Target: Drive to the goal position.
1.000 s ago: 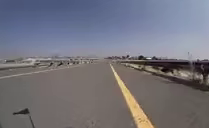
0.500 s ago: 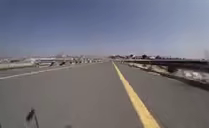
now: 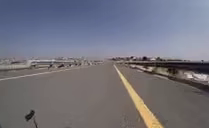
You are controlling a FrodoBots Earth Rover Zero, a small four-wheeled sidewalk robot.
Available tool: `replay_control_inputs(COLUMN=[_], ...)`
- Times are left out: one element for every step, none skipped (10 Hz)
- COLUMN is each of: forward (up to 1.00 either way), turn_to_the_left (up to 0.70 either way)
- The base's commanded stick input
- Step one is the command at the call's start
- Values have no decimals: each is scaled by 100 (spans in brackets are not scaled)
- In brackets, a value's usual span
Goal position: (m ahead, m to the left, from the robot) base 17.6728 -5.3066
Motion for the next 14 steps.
replay_control_inputs(forward=[100, 100, 100, 100, 100, 100, 100, 100, 100, 100, 100, 100, 100, 100], turn_to_the_left=[0, 0, 0, 0, 0, 0, 0, 0, 0, 0, 0, 0, 0, 0])
